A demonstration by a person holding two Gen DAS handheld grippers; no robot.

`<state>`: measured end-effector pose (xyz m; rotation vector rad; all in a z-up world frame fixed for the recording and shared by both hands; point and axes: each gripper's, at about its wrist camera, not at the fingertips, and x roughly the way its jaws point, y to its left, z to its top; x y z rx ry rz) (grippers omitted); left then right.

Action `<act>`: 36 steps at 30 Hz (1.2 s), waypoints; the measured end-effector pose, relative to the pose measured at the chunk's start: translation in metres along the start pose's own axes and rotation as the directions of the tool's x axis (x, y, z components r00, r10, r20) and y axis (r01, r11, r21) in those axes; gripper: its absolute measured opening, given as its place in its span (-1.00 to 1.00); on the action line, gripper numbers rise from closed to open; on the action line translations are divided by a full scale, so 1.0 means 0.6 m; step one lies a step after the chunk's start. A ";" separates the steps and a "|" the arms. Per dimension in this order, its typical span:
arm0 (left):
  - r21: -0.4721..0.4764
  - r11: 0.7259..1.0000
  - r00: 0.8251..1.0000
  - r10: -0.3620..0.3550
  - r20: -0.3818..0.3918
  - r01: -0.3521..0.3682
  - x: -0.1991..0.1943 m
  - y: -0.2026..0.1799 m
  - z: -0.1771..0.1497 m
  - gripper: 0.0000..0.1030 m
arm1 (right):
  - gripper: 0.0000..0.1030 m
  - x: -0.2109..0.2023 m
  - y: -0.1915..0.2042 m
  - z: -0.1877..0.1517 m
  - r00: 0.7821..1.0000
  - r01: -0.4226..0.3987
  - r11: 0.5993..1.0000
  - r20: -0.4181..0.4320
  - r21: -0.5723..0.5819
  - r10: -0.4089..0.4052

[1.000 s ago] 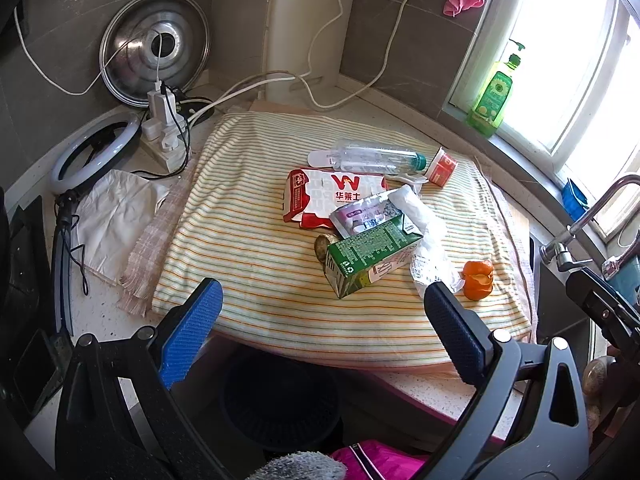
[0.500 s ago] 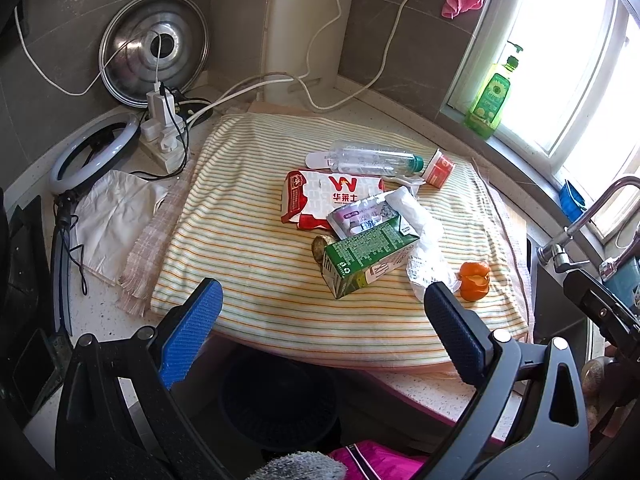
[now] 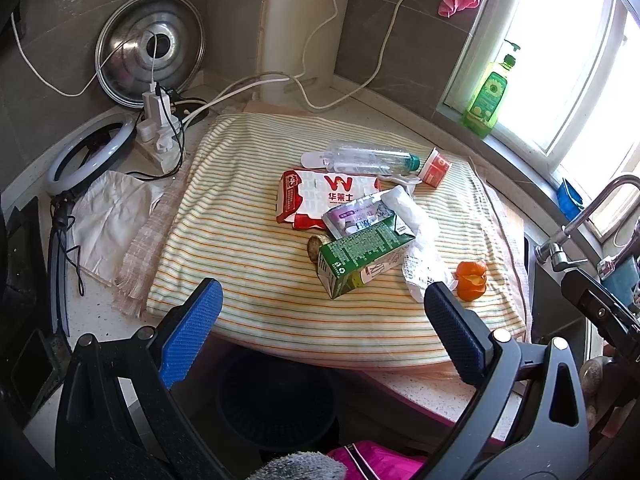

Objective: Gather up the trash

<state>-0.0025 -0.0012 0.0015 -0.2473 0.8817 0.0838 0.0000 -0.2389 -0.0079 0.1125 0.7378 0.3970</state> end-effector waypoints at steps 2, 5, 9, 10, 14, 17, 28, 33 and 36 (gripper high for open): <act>0.000 1.000 1.000 0.000 0.000 0.000 0.000 0.000 0.000 0.99 | 1.00 0.001 0.000 0.000 1.000 0.000 1.000 -0.001 0.002 0.000; -0.001 1.000 1.000 0.000 0.000 0.000 0.000 0.000 0.000 0.99 | 1.00 0.001 -0.002 0.000 1.000 -0.001 1.000 -0.001 0.003 0.001; -0.001 1.000 1.000 -0.002 0.000 0.002 -0.001 0.001 0.000 0.99 | 1.00 0.000 -0.002 0.000 1.000 -0.001 1.000 -0.001 0.003 0.001; -0.002 1.000 1.000 -0.002 0.000 0.002 0.000 0.002 0.000 0.99 | 1.00 0.001 -0.003 0.001 1.000 0.000 1.000 -0.001 0.003 0.000; -0.002 1.000 1.000 -0.001 -0.002 0.001 -0.001 -0.002 0.001 0.99 | 1.00 0.001 -0.003 0.001 1.000 0.000 1.000 -0.003 0.006 0.000; 0.001 1.000 1.000 0.000 -0.006 0.000 0.003 -0.015 0.004 0.99 | 1.00 0.001 -0.003 0.002 1.000 0.000 1.000 -0.002 0.006 0.000; -0.001 1.000 1.000 0.001 -0.009 -0.001 0.010 -0.023 0.003 0.99 | 1.00 0.006 -0.020 -0.003 1.000 0.000 1.000 -0.010 0.022 0.000; -0.005 1.000 1.000 -0.002 -0.013 0.001 0.018 -0.018 0.000 0.99 | 1.00 0.007 -0.026 -0.004 1.000 0.002 1.000 -0.016 0.030 -0.002; -0.016 1.000 1.000 -0.010 -0.019 0.010 0.022 -0.008 -0.001 0.99 | 1.00 0.009 -0.031 -0.002 1.000 0.005 0.999 -0.020 0.033 -0.005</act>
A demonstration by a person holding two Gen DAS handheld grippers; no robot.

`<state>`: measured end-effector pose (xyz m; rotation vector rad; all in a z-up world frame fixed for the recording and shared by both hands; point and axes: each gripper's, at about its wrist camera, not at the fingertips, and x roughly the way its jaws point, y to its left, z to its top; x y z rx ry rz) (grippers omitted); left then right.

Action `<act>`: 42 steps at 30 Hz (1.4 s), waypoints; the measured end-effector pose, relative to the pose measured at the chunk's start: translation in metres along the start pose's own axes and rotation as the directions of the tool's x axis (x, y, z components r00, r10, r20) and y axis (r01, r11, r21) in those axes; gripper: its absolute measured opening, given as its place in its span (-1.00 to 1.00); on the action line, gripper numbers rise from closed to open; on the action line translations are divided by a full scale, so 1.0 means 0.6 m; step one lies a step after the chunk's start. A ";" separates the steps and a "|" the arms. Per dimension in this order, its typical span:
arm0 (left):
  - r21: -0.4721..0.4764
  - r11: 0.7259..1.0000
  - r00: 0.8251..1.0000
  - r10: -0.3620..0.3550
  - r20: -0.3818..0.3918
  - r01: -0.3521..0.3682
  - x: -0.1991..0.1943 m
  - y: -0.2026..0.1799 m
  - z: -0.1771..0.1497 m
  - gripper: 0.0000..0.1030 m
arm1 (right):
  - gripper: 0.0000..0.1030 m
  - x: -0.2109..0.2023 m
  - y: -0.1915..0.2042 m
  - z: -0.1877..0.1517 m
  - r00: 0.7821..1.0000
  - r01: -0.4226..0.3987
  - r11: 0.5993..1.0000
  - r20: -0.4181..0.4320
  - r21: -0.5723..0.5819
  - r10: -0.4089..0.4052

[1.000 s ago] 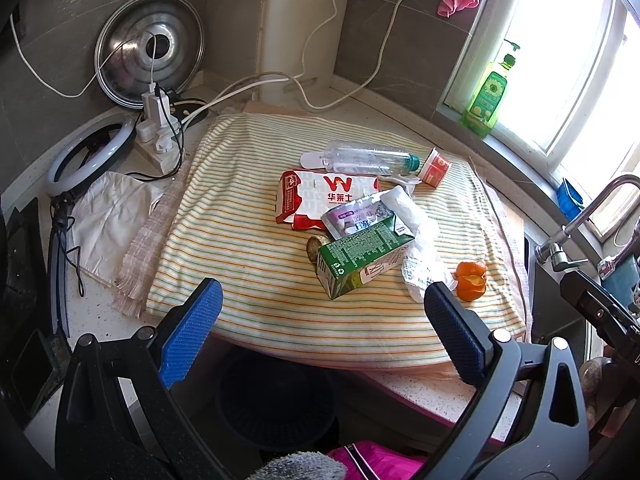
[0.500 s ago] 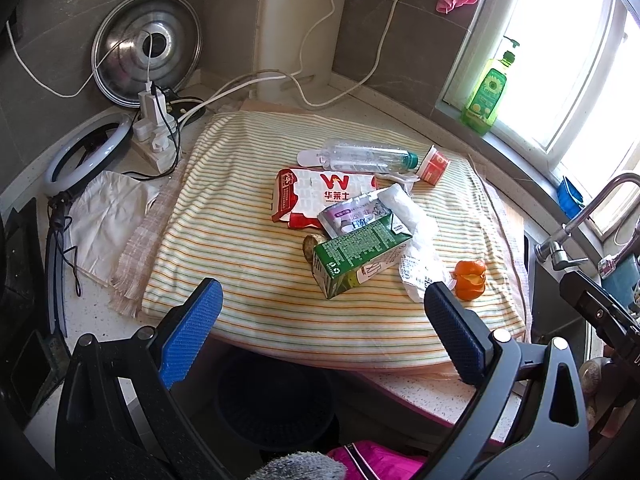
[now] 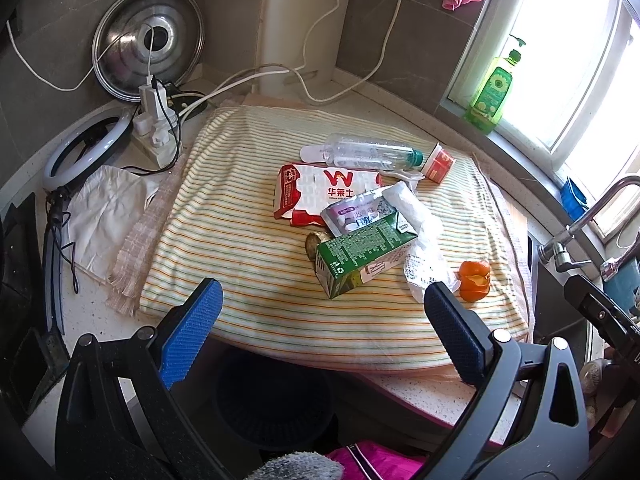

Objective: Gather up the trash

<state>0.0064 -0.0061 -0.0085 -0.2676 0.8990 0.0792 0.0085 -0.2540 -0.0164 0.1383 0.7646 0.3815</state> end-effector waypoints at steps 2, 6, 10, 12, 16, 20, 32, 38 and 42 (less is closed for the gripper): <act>-0.005 1.000 1.000 0.002 -0.001 -0.002 0.003 0.008 0.000 0.99 | 1.00 0.001 -0.004 0.002 1.000 0.004 1.000 -0.004 0.003 -0.004; -0.005 1.000 1.000 0.024 -0.005 -0.024 0.012 0.022 0.002 0.99 | 1.00 0.004 -0.013 0.005 1.000 0.020 1.000 -0.012 0.006 -0.020; -0.032 0.999 1.000 0.025 -0.018 -0.026 0.020 0.043 0.005 0.99 | 1.00 0.009 -0.027 0.004 0.999 0.044 0.999 -0.019 0.011 -0.044; -0.041 0.998 0.999 0.036 -0.019 -0.037 0.025 0.052 0.005 0.99 | 1.00 0.012 -0.038 0.002 0.999 0.051 0.998 -0.016 0.019 -0.051; -0.085 0.996 1.000 0.009 -0.024 -0.011 0.034 0.075 0.001 0.99 | 0.99 0.018 -0.064 -0.004 0.999 0.053 0.998 -0.011 0.037 -0.053; -0.098 0.995 0.999 0.001 -0.054 -0.006 0.049 0.079 0.000 0.99 | 0.94 0.035 -0.090 -0.014 0.997 0.056 0.997 -0.053 0.052 -0.053; 0.063 0.992 0.984 -0.097 -0.150 0.107 0.117 0.009 0.021 0.65 | 0.79 0.109 -0.133 -0.026 0.982 -0.001 0.995 -0.186 0.102 0.020; 0.256 0.960 0.978 -0.065 -0.200 0.116 0.161 -0.041 0.049 0.63 | 0.74 0.139 -0.143 -0.022 0.975 -0.022 0.994 -0.219 0.104 0.045; 0.339 0.933 0.970 -0.037 -0.240 0.119 0.197 -0.061 0.055 0.63 | 0.71 0.161 -0.149 -0.019 0.968 -0.036 0.993 -0.244 0.115 0.063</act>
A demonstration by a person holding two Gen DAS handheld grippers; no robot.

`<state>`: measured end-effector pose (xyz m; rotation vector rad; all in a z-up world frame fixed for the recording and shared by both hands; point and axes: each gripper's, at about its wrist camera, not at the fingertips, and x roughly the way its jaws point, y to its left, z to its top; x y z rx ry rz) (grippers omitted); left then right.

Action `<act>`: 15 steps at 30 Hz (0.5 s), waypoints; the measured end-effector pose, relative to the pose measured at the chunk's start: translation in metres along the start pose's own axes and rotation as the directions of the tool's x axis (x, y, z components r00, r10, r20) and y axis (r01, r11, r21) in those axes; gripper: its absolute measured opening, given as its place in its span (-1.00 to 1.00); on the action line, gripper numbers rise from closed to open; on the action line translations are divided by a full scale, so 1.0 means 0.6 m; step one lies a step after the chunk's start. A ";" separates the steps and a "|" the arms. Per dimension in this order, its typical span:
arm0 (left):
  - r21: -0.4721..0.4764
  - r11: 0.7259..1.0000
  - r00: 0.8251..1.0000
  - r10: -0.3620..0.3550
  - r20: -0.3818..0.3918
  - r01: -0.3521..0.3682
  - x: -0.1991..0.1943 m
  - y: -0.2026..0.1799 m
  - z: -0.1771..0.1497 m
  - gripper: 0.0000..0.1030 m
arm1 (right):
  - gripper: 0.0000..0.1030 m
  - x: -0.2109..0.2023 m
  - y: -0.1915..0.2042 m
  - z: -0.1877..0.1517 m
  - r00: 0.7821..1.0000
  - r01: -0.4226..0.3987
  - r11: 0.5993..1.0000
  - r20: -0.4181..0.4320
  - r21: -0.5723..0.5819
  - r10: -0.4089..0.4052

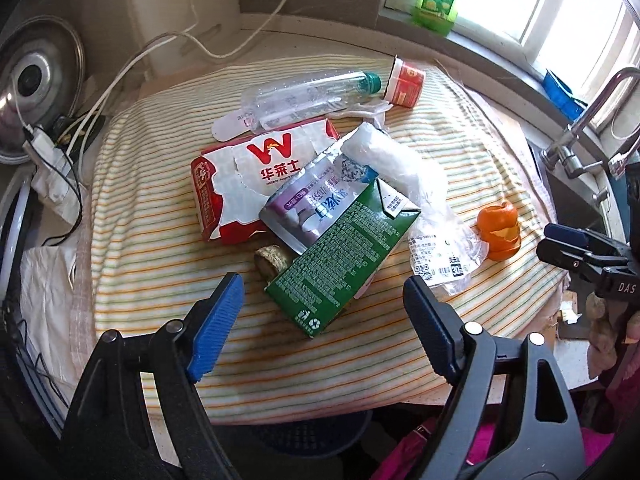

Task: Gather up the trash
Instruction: 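Grasp the green milk carton with the left tool while the right tool grasps the peeled orange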

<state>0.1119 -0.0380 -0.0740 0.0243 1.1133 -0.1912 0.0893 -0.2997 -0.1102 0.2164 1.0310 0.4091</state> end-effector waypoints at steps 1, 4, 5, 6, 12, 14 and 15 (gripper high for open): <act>0.020 1.000 1.000 0.000 -0.012 0.000 0.009 -0.002 0.005 0.63 | 0.71 0.005 -0.001 0.002 1.000 -0.001 1.000 -0.006 0.000 0.001; 0.075 0.997 0.999 0.026 -0.039 -0.023 0.031 -0.009 0.014 0.63 | 0.70 0.019 -0.004 0.008 1.000 -0.005 1.000 -0.022 -0.004 0.005; 0.090 0.996 0.998 0.030 -0.046 -0.025 0.036 -0.010 0.016 0.63 | 0.69 0.022 -0.004 0.010 1.000 -0.006 1.000 -0.027 -0.006 0.006; 0.102 0.994 0.998 0.036 -0.054 -0.030 0.041 -0.011 0.018 0.63 | 0.66 0.027 -0.005 0.012 0.999 -0.006 1.000 -0.032 -0.008 0.006; 0.143 0.989 0.995 0.038 -0.090 -0.025 0.063 -0.014 0.027 0.63 | 0.59 0.059 -0.012 0.023 0.998 -0.012 1.000 -0.063 0.000 0.012; 0.145 0.989 0.994 0.036 -0.101 -0.021 0.069 -0.014 0.026 0.63 | 0.55 0.069 -0.014 0.024 0.997 -0.012 1.000 -0.075 0.001 0.012; 0.145 0.989 0.994 0.033 -0.104 -0.018 0.071 -0.013 0.025 0.61 | 0.53 0.073 -0.014 0.024 0.997 -0.011 1.000 -0.080 0.001 0.011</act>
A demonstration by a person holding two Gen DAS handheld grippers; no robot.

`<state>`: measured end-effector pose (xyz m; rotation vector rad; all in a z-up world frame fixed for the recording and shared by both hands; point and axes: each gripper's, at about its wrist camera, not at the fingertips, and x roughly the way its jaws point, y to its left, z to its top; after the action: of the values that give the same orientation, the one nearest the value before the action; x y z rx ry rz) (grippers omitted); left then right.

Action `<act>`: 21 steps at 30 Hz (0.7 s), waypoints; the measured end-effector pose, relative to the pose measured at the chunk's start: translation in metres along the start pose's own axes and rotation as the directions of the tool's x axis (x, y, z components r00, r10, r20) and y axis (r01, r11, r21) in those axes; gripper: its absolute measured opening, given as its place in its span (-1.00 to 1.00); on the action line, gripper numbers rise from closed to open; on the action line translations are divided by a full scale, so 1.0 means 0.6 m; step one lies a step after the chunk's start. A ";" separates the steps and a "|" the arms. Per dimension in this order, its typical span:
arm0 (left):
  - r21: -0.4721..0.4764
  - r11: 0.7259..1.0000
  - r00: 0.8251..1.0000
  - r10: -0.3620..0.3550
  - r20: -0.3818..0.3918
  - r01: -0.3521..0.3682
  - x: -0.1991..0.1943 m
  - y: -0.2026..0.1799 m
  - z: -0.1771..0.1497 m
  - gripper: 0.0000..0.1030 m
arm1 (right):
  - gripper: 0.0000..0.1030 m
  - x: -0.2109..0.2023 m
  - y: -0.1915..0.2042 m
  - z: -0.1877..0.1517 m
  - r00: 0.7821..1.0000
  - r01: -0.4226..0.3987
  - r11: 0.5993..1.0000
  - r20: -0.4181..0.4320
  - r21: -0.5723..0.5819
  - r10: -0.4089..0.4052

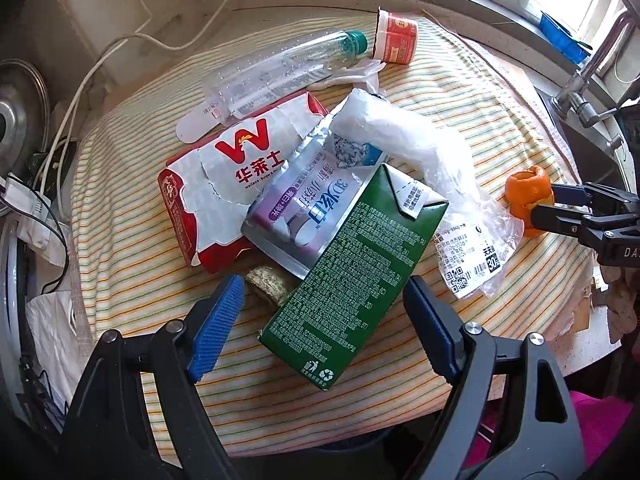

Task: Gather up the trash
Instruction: 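Grasp the green milk carton with the left tool while the right tool grasps the peeled orange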

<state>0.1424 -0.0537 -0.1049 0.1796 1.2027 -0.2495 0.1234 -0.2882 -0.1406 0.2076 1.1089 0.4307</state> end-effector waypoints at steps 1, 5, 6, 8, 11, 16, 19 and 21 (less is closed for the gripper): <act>-0.004 1.000 1.000 -0.005 -0.003 0.005 0.002 0.001 0.000 0.52 | 0.52 0.004 0.000 0.000 1.000 0.002 1.000 -0.005 -0.001 -0.002; -0.026 0.999 0.999 -0.037 -0.012 0.037 0.007 0.002 -0.001 0.32 | 0.47 0.013 0.001 0.003 1.000 0.011 1.000 -0.009 -0.003 -0.011; -0.026 0.999 0.999 -0.042 -0.013 0.041 0.007 0.001 -0.001 0.25 | 0.47 0.013 0.000 0.005 1.000 0.011 1.000 -0.007 -0.003 -0.011; -0.026 0.999 0.999 -0.044 -0.009 0.044 0.006 -0.001 -0.001 0.22 | 0.42 0.014 0.001 0.008 1.000 0.012 1.000 -0.004 -0.003 -0.012; -0.032 0.998 0.998 -0.055 0.000 0.055 0.003 -0.002 -0.003 0.11 | 0.31 0.016 0.002 0.013 1.000 0.022 1.000 -0.003 -0.004 -0.022; -0.066 0.995 0.997 -0.078 0.023 0.080 -0.006 0.005 -0.009 -0.12 | 0.07 0.019 0.005 0.017 1.000 0.014 1.000 -0.004 -0.010 -0.014; -0.096 0.991 0.995 -0.087 0.043 0.091 -0.015 0.013 -0.016 -0.21 | -0.06 0.022 0.009 0.017 1.000 0.008 1.000 -0.003 -0.010 -0.008; -0.126 0.986 0.993 -0.099 0.059 0.106 -0.020 0.020 -0.020 -0.24 | -0.09 0.021 0.011 0.016 1.000 0.012 1.000 0.003 -0.009 -0.012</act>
<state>0.1307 -0.0378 -0.0980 -0.0018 1.1728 -0.2638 0.1351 -0.2764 -0.1444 0.1936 1.1048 0.4248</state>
